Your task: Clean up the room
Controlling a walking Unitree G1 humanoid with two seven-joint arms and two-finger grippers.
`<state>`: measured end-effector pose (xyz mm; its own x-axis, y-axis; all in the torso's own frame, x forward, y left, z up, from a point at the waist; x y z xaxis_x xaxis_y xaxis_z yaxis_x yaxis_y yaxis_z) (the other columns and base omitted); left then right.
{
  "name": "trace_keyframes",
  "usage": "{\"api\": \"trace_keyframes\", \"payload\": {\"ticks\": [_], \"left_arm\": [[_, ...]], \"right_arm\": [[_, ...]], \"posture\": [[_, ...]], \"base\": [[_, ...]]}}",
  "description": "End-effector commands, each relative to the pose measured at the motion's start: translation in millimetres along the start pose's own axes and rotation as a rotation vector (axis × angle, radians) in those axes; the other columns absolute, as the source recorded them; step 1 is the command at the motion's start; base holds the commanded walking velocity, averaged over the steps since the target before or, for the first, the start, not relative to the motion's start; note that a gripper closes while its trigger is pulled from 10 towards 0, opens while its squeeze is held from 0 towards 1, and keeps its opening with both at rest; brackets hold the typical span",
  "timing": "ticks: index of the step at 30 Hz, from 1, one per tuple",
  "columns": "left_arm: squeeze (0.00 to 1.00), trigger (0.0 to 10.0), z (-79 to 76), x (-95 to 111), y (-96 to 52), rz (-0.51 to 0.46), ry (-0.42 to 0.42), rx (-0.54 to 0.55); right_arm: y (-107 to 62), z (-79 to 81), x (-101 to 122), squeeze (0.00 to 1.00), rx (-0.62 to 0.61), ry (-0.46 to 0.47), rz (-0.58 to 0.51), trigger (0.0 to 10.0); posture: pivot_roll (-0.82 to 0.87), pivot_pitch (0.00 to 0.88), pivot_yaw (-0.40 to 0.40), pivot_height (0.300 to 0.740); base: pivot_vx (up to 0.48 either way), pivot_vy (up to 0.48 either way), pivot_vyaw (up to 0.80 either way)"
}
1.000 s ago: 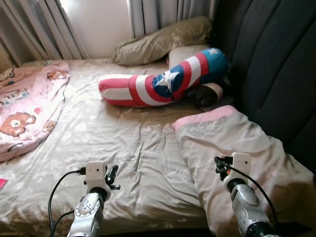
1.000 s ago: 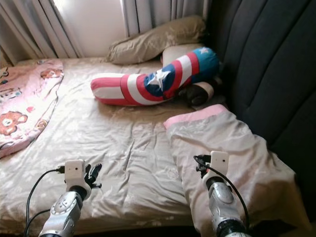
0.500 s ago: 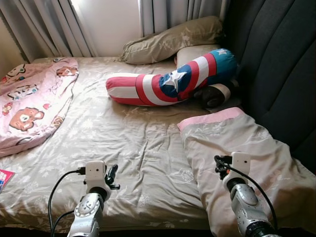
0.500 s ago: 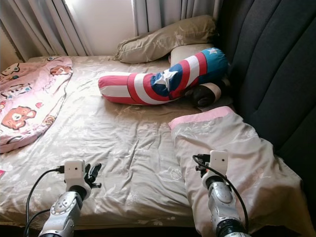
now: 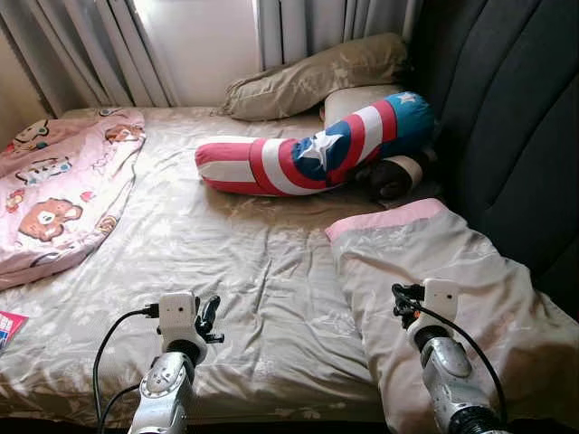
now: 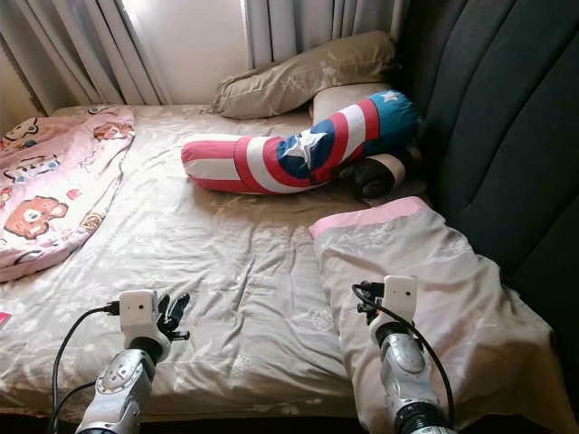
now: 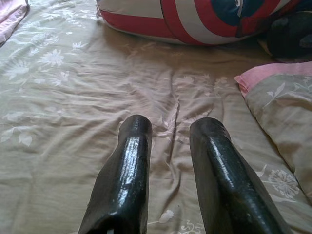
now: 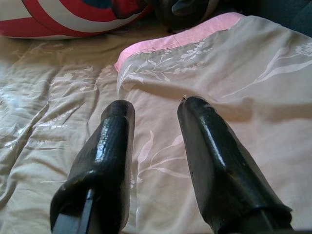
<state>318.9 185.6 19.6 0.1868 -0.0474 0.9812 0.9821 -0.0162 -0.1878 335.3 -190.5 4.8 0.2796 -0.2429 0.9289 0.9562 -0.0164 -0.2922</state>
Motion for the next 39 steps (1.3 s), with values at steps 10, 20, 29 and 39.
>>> {"api": "trace_keyframes", "payload": {"ticks": [10,20,29,39], "left_arm": [[0.00,10.0,2.9,0,-1.6,-0.005,-0.008,0.008],[0.00,10.0,7.7,-2,-3.9,0.002,-0.001,0.013],[0.00,10.0,6.8,-4,-3.7,0.009,0.003,0.012],[0.00,10.0,9.8,0,-2.0,0.004,0.011,0.005]], "right_arm": [[-15.8,-41.8,-29,0.00,-0.227,-0.045,0.132,10.0],[-56.7,-106.7,6,0.00,-0.527,-0.118,-0.160,10.0],[-126.2,-138.9,-75,0.00,-0.767,-0.042,0.107,10.0],[-120.3,-127.8,-121,0.00,-0.682,0.058,0.440,10.0]], "posture": [[0.00,0.000,0.026,0.740],[-0.01,0.000,0.026,0.740],[-0.01,0.000,0.022,0.740],[0.00,0.000,0.029,0.740]], "base": [[0.000,0.000,0.00],[0.000,0.000,0.00],[0.000,0.000,0.00],[0.000,0.000,0.00]]}}
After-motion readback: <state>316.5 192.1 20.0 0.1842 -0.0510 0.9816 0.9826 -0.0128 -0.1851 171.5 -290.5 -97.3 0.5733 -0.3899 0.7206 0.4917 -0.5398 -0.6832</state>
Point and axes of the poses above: a point about 5 cm out from each wrist's last joint towards the gripper, its own y axis pointing out of the wrist towards the gripper, its own x axis along the axis of the wrist's last joint, z = x × y, the point moved 4 cm from there along y, pointing out of the wrist towards the gripper, and after that the axes turned 9 degrees about y, right-handed, at the moved point
